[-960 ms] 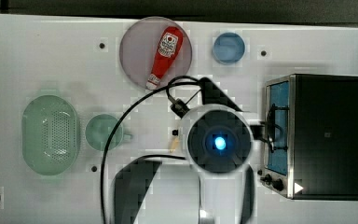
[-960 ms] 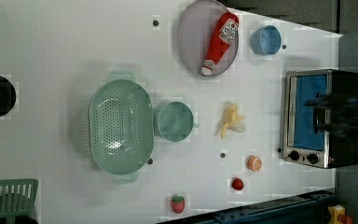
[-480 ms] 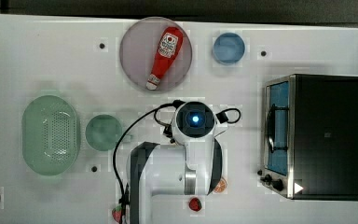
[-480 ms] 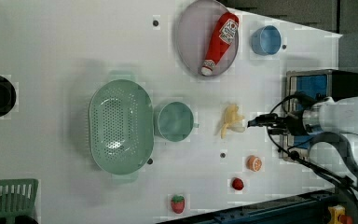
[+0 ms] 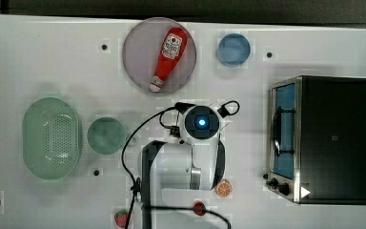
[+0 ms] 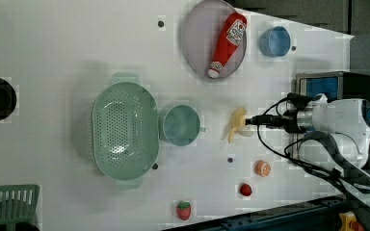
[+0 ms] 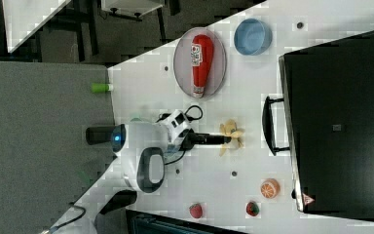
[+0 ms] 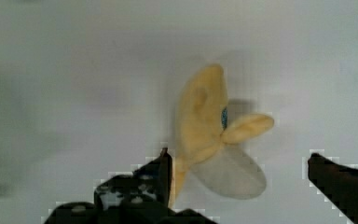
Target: Pick Banana and place it in mug.
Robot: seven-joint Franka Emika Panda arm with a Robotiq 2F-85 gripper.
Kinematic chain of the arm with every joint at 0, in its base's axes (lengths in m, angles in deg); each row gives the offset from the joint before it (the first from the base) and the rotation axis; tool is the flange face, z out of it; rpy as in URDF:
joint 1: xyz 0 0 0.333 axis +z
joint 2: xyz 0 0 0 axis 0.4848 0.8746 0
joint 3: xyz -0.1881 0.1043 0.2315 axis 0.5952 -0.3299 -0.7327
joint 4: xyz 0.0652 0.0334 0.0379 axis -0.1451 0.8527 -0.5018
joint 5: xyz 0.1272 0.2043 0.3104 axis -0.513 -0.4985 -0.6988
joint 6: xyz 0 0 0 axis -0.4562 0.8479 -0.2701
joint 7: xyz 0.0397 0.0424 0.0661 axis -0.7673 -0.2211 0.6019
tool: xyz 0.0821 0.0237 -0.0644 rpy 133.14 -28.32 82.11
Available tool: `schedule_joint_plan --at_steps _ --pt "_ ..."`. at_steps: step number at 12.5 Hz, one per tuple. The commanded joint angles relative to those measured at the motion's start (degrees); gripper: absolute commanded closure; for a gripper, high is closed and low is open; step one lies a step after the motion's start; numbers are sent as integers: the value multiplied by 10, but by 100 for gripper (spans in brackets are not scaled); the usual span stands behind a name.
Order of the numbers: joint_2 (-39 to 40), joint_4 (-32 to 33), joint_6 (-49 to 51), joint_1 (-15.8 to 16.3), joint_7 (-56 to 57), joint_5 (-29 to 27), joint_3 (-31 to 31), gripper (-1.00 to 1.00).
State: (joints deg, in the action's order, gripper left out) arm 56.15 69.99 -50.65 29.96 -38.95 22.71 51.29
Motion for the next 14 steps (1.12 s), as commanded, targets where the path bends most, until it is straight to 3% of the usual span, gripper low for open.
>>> schedule_joint_plan --at_steps 1,6,7,12,13,14 --pt "55 -4 -59 -10 30 12 0 -100" --pt "96 1 -125 -8 30 12 -4 -100" --pt "98 4 -135 -8 30 12 -4 -93" --pt "87 10 -140 -8 29 11 -5 24" --pt "80 14 -139 -9 29 11 -3 38" --pt "70 15 -139 -10 30 11 -2 38"
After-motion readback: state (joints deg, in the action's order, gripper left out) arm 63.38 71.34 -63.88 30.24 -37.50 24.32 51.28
